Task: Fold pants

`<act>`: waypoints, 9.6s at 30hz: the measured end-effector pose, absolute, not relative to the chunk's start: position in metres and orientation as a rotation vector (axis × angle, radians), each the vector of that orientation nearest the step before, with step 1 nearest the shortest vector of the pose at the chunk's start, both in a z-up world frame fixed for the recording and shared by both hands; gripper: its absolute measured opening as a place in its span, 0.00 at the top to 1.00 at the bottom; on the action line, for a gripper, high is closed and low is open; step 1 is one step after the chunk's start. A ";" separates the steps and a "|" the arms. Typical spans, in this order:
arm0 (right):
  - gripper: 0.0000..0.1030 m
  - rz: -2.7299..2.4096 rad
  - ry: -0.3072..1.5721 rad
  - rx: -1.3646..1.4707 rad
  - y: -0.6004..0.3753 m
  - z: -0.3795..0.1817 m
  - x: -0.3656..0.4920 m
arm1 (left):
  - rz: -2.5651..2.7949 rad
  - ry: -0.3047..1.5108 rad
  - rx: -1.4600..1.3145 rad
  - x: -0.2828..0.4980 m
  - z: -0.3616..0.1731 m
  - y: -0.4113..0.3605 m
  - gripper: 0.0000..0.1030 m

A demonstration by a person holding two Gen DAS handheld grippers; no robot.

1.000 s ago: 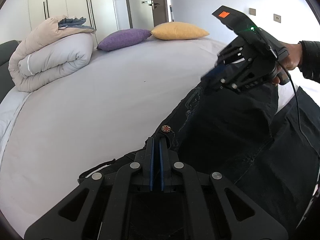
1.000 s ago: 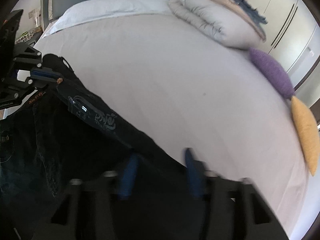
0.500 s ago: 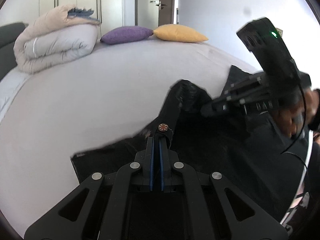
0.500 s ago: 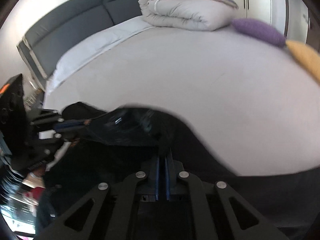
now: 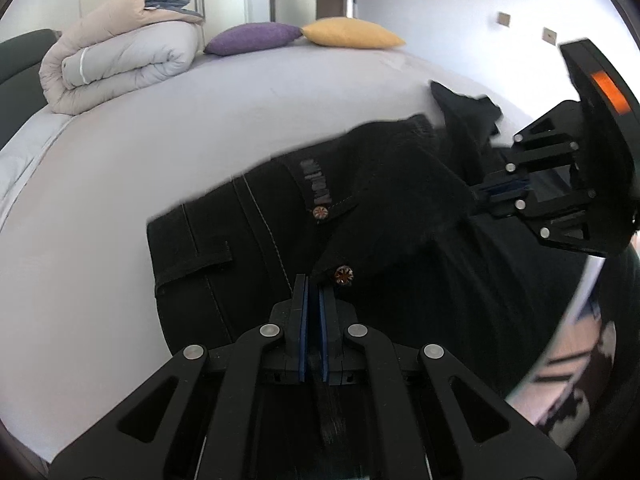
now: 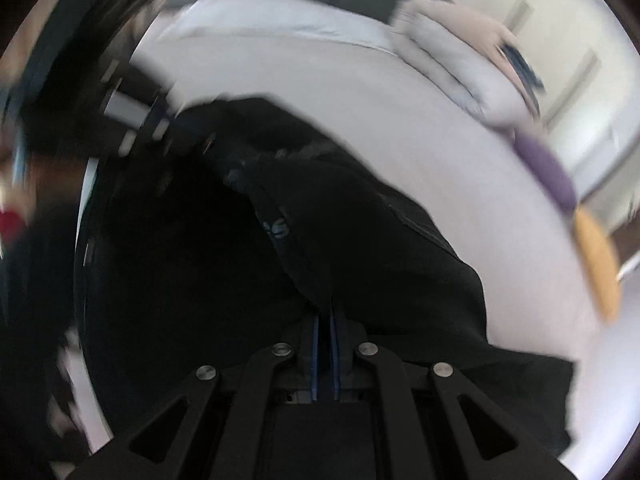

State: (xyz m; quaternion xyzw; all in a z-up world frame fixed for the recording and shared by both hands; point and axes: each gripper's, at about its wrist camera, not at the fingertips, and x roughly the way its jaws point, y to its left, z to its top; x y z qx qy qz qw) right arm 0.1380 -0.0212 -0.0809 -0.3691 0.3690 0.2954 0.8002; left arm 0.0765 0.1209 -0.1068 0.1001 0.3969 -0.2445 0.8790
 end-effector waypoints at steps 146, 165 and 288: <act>0.37 -0.391 0.515 1.281 -0.532 -0.120 -0.026 | -0.237 1.022 0.040 0.066 -0.130 0.031 0.34; 0.97 -0.452 0.507 1.288 -0.542 -0.136 -0.055 | -0.241 1.035 0.069 0.071 -0.135 0.019 0.23; 1.00 -0.197 0.601 1.100 -0.517 -0.143 0.040 | -0.577 0.940 -0.169 0.169 -0.144 0.043 0.39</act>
